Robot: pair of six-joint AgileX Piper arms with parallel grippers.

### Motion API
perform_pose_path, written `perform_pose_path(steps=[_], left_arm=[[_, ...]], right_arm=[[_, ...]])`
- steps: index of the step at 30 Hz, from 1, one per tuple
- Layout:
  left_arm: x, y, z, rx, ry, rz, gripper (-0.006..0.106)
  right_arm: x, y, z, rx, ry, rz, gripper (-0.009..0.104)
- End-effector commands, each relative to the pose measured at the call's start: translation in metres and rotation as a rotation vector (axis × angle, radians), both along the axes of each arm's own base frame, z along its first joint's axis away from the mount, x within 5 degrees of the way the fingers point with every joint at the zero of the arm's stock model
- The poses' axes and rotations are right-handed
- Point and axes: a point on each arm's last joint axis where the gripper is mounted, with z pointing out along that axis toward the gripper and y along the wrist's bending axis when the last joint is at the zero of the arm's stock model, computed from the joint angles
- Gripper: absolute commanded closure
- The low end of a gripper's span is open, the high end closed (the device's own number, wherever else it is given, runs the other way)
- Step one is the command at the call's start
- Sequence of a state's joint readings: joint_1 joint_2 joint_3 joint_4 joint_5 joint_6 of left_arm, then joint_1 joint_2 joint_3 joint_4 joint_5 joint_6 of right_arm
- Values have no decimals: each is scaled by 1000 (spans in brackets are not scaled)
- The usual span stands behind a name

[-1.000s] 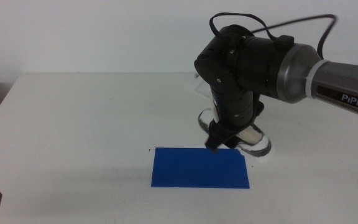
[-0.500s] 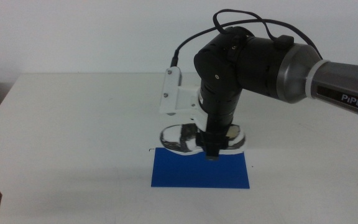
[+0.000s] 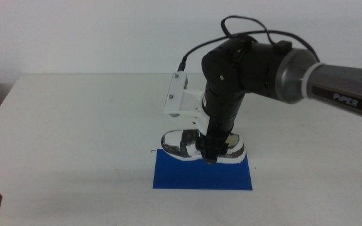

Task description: Use one arm to grab the shoe from the table and place it on the mat.

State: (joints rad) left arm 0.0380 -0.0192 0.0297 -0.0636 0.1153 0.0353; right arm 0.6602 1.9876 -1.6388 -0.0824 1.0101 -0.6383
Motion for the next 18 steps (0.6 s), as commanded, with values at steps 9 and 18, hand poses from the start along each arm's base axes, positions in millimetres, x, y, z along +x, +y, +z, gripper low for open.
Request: perform_pose_path(steps=[9, 18], left_arm=[[0, 0, 6, -22, -84, 0, 7], [0, 0, 6, -22, -84, 0, 7]], right_arm=[[7, 0, 2, 34, -11, 34, 99], [9, 2, -7, 22, 12, 53, 95]])
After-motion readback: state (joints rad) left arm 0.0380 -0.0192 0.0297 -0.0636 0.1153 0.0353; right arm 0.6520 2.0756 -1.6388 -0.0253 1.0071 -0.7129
